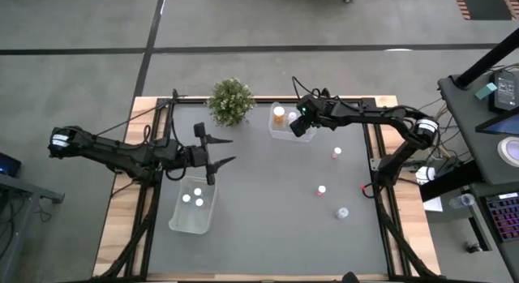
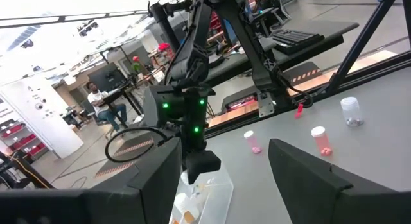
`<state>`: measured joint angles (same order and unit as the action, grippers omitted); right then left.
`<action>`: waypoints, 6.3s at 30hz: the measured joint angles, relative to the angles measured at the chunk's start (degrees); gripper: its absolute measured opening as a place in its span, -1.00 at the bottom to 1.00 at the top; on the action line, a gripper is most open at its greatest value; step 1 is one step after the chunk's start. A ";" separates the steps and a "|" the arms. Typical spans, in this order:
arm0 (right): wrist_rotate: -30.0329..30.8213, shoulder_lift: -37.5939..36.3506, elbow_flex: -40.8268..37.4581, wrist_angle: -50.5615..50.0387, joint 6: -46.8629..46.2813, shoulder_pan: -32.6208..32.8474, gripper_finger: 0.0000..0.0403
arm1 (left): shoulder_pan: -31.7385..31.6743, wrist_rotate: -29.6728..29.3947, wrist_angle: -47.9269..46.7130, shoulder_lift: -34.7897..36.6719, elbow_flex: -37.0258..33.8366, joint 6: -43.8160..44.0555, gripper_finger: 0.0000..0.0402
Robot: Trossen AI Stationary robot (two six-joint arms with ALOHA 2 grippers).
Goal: Pick and place medicine bottles into bin by pill shape (circle, oval)
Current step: Put the left white capsule bottle into the transparent bin, then put the bottom pink tablet bottle into the gray bin
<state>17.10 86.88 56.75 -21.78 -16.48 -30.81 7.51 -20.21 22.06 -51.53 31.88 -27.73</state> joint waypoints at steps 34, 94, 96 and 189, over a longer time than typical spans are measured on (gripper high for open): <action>0.70 -6.77 0.01 -1.11 1.13 2.49 0.02 | 0.02 0.00 -0.02 0.00 0.00 -0.03 0.09; -11.58 -70.17 -36.24 30.06 25.08 33.55 0.02 | -1.99 13.94 1.47 -66.25 50.95 20.50 0.09; -11.58 -70.96 -35.68 28.34 25.10 33.55 0.02 | -2.46 13.94 1.34 -68.31 53.30 21.48 0.09; -6.50 -71.39 -34.77 23.57 27.20 33.53 0.02 | 1.04 4.17 -16.34 -74.98 62.83 21.70 -0.48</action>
<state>10.61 15.49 21.98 1.79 10.72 2.72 8.54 -16.04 5.73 -126.50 94.71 -6.03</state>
